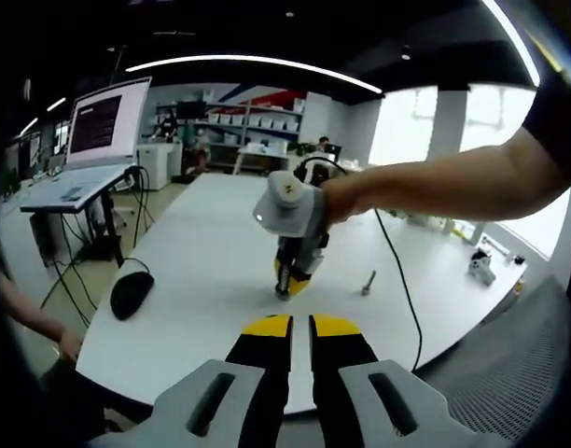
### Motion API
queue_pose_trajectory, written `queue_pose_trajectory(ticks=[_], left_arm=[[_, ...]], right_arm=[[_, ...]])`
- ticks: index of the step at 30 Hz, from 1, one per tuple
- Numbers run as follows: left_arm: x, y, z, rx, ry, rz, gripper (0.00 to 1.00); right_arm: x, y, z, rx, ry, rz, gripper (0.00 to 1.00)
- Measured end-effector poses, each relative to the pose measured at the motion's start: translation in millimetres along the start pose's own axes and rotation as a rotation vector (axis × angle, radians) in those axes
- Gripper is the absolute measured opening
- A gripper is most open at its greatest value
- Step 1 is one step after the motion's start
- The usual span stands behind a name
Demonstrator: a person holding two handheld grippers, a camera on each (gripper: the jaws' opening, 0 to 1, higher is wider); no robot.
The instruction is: Place the washer onto the threaded stud by aligning its center hole with the stud, sliding it down to the base, and recovering from edge contact or off-axis alignment until the washer reaches the visible bottom stop.
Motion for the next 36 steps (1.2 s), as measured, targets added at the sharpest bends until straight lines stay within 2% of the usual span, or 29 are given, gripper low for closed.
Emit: queue_pose_trajectory(ticks=[7, 9, 12, 15, 17, 21, 27, 36], left_arm=[[0.3, -0.6, 0, 0.001, 0.001, 0.001, 0.04], [0.2, -0.7, 0, 0.000, 0.000, 0.002, 0.04], [0.7, -0.1, 0, -0.005, 0.006, 0.008, 0.04], [1.2, -0.4, 0, -0.003, 0.012, 0.009, 0.04], [1.1, -0.3, 0, -0.004, 0.010, 0.009, 0.04], [1.1, -0.6, 0, -0.002, 0.011, 0.007, 0.04], [0.7, -0.8, 0, -0.001, 0.009, 0.007, 0.04], [0.9, -1.0, 0, -0.001, 0.009, 0.004, 0.04]], right_arm=[[-0.8, 3, -1, 0.011, 0.005, 0.034, 0.24], [3.2, 5, -3, -0.025, 0.056, 0.029, 0.28], [2.9, 2, -8, -0.026, 0.063, 0.066, 0.35], [7.4, -1, -17, -0.045, 0.086, 0.051, 0.35], [15.6, -5, -24, -0.054, 0.134, 0.051, 0.35], [28.7, -15, -31, -0.038, 0.179, 0.048, 0.35], [42.2, -31, -20, -0.003, 0.181, 0.016, 0.35], [42.8, -45, 3, 0.034, 0.145, 0.049, 0.34]])
Point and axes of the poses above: the point that each gripper's makers call its tool centre point, and the gripper's own axes: z roughly forward along the fingers, y roughly to its right, x roughly out of its top, the point moved 4 cm from there along -z, roughly backward along the fingers, and after that the axes turned 5 degrees about x, right-handed, at the moved point
